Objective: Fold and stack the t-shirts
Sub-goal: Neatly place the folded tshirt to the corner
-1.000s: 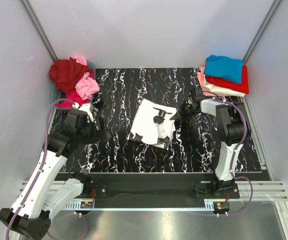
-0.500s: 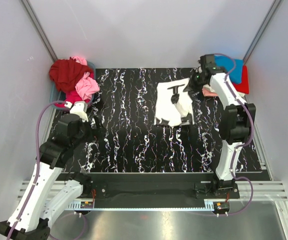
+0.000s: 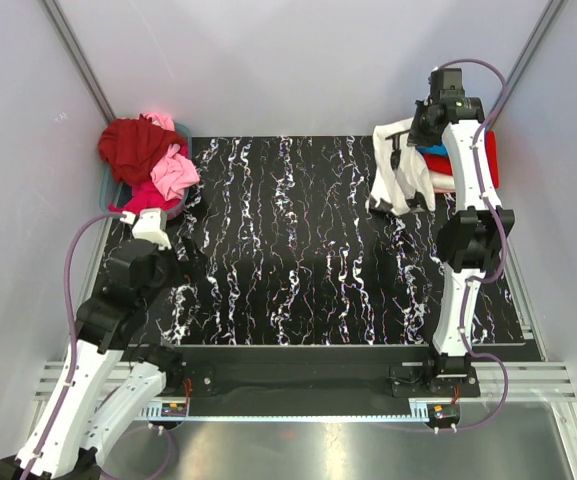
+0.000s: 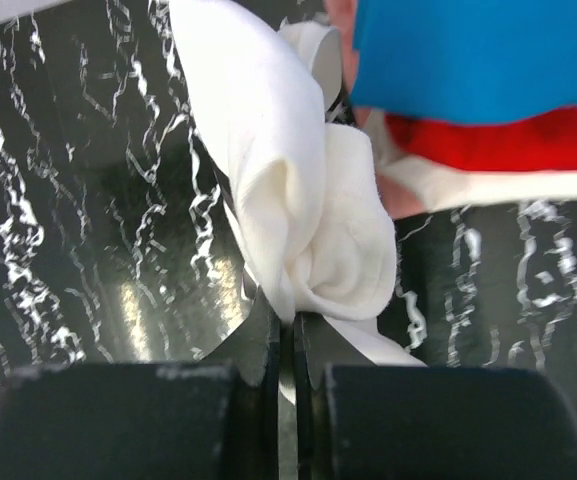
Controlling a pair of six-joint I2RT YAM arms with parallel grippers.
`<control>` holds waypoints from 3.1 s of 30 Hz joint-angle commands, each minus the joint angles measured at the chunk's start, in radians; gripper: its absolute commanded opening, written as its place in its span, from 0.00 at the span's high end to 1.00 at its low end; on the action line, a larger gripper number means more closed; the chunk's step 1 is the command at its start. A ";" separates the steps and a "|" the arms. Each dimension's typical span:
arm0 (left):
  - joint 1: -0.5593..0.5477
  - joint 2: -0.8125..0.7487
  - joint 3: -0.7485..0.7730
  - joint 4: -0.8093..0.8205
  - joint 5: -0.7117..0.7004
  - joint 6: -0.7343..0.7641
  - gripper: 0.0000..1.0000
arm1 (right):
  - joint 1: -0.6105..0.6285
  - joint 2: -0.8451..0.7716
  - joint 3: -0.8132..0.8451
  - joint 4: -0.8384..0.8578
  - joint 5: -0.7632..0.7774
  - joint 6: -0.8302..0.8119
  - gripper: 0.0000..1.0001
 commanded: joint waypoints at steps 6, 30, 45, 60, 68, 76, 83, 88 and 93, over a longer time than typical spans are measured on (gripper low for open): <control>0.003 -0.030 -0.014 0.066 -0.014 0.016 0.01 | -0.015 -0.028 0.131 0.139 0.087 -0.143 1.00; 0.032 0.004 -0.017 0.069 -0.011 0.014 0.01 | -0.106 0.065 0.313 0.578 -0.067 0.114 1.00; 0.035 0.004 -0.017 0.069 -0.019 0.011 0.01 | -0.207 0.094 0.230 0.586 -0.168 0.180 1.00; 0.033 -0.002 -0.020 0.064 -0.033 0.005 0.01 | -0.589 0.317 0.048 0.676 -0.391 0.527 0.27; 0.033 -0.005 -0.022 0.067 -0.024 0.008 0.01 | -0.597 0.203 -0.011 0.641 -0.386 0.538 0.12; 0.035 -0.025 -0.020 0.069 -0.021 0.009 0.01 | -0.549 -0.013 -0.285 0.547 -0.227 0.489 0.12; 0.036 -0.030 -0.022 0.070 -0.016 0.011 0.01 | -0.499 -0.195 -0.615 0.711 -0.188 0.552 0.13; 0.039 -0.036 -0.022 0.070 -0.013 0.013 0.01 | -0.416 -0.177 -0.604 0.714 -0.199 0.565 0.13; 0.039 -0.045 -0.025 0.073 -0.013 0.014 0.01 | -0.374 -0.163 -0.594 0.746 -0.225 0.569 0.14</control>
